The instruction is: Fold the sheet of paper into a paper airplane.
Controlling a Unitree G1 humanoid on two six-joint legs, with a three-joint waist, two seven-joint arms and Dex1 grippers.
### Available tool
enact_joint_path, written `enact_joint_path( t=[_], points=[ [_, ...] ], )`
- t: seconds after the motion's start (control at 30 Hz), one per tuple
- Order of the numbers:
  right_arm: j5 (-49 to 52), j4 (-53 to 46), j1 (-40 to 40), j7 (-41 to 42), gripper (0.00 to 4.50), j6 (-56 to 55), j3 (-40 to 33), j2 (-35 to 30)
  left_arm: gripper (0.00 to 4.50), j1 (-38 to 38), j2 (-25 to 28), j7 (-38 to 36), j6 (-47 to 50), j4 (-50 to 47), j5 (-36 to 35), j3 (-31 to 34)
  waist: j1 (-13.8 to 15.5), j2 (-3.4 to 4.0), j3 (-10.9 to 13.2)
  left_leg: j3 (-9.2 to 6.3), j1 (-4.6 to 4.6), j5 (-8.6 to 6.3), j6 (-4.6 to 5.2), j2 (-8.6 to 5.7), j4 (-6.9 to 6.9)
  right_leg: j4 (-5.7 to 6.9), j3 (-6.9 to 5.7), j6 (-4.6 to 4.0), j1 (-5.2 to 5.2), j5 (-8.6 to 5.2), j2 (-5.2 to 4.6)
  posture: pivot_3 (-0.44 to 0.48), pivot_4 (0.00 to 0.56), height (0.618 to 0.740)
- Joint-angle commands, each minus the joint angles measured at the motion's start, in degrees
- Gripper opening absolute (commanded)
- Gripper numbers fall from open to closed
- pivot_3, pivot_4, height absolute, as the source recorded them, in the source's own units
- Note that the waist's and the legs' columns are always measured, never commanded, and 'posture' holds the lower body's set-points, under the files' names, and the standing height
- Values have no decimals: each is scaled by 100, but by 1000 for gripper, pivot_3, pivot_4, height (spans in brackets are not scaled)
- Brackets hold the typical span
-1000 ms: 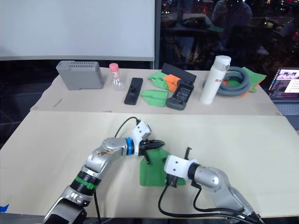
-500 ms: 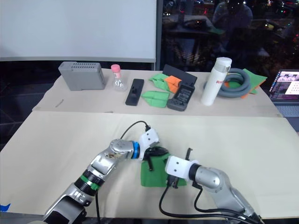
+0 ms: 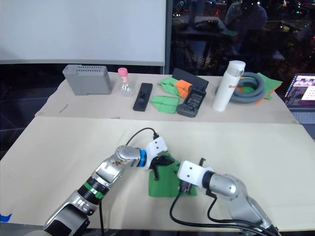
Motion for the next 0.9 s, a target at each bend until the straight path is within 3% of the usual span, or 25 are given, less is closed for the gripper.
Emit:
enact_joint_path(
  t=[0.03,0.1,0.27,0.37,0.6,0.77,0.9],
  points=[
    [622,-714,-139,213,2665,354,-571,-36,0,60,20,-36,125,153,118,-156,-2,0,0,0,-1,0,0,1,0,0,0,0,0,0,0,0,150,740],
    [961,-882,-248,195,3337,625,-905,54,0,55,14,-43,115,166,126,-160,-3,0,0,0,-1,0,0,1,0,0,1,0,0,0,0,0,150,740],
    [1130,-723,-488,31,3337,1177,-1119,86,0,47,-2,-46,119,169,142,-152,7,0,0,-4,-1,-1,2,0,0,-1,0,0,0,0,-3,0,150,740],
    [961,-438,-480,-35,2491,1419,-808,110,0,39,-2,-40,122,162,149,-146,3,0,0,-4,-2,-2,2,-1,-1,-1,0,0,-1,0,-5,0,150,740],
    [973,75,-355,-292,45,1566,-413,543,0,0,-13,62,185,193,146,-24,-2,0,0,-4,-3,-2,3,-2,-2,-2,2,-1,-2,0,-7,0,150,740],
    [935,358,-247,-273,14,1741,-239,471,0,82,34,114,389,-14,77,114,-13,0,0,-4,-2,-3,4,-2,-2,-1,1,-1,-2,0,-7,0,150,740],
    [990,522,-215,-179,14,1908,-162,425,0,70,211,254,1086,-426,-328,861,-43,0,0,-4,-1,-3,3,1,-3,0,0,0,-2,0,-6,0,150,740]
  ],
)
